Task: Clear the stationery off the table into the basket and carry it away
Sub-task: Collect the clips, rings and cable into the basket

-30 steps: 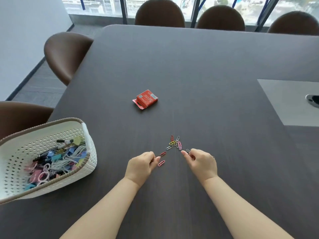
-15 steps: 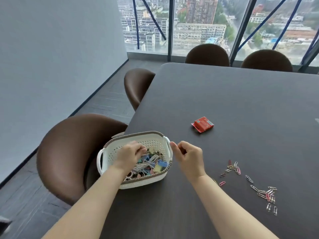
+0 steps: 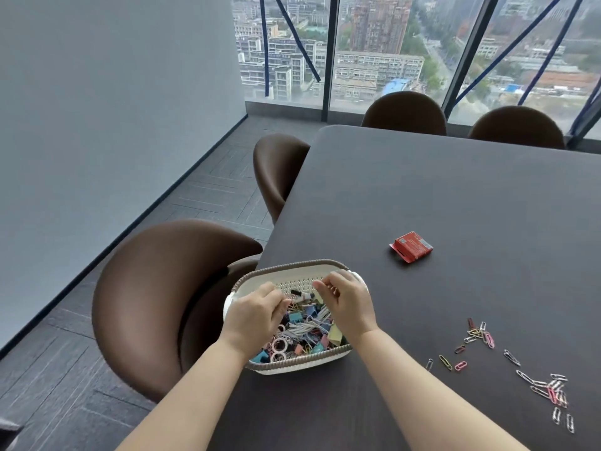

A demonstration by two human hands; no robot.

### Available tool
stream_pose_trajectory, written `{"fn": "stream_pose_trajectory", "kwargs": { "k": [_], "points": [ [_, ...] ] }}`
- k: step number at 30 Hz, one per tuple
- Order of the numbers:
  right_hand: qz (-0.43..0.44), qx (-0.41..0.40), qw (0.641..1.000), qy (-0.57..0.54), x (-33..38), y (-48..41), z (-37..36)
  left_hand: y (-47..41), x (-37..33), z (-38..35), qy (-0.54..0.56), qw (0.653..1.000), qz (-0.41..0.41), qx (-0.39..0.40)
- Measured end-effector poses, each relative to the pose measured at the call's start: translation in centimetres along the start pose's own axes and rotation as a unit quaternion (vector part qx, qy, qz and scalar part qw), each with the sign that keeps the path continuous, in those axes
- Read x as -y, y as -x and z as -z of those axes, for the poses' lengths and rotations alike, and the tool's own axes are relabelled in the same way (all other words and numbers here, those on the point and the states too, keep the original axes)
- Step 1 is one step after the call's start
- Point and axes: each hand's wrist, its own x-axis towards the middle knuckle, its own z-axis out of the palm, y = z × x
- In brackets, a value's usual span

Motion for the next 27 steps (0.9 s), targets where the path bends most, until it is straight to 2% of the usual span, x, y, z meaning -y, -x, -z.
{"fn": "stream_pose_trajectory", "kwargs": {
  "k": [4, 6, 9, 12, 16, 19, 23, 27],
  "points": [
    [-0.013, 0.109, 0.992, 0.068, -0.5, 0.3, -0.9, 0.9, 1.0, 0.5, -0.001, 1.0, 0.013, -0.008],
    [-0.015, 0.13, 0.989, 0.075, -0.4, 1.0, -0.7, 1.2, 0.9, 0.7, 0.005, 1.0, 0.017, 0.0],
    [-0.033, 0.084, 0.992, 0.091, 0.0, 2.0, 0.4, 1.6, 0.3, 0.4, 0.022, 1.0, 0.019, 0.013],
    [0.005, 0.023, 0.993, 0.118, -0.3, 2.6, 1.6, 1.7, -0.8, 0.2, 0.026, 0.999, 0.021, 0.023],
    [0.032, -0.006, 0.996, 0.086, -1.8, 4.0, 4.3, 1.3, -3.4, -0.3, 0.032, 0.999, 0.006, 0.031],
    [-0.006, -0.042, 0.995, 0.095, -4.4, 6.2, 7.5, 0.7, -6.7, -1.5, 0.035, 0.999, -0.027, 0.024],
    [-0.108, -0.064, 0.986, 0.113, -9.7, 10.5, 12.1, -0.1, -12.8, -5.1, 0.078, 0.992, -0.091, 0.031],
    [-0.211, -0.034, 0.963, 0.163, -15.6, 14.8, 16.4, 0.2, -18.6, -10.8, 0.11, 0.981, -0.109, 0.119]
  ]
}}
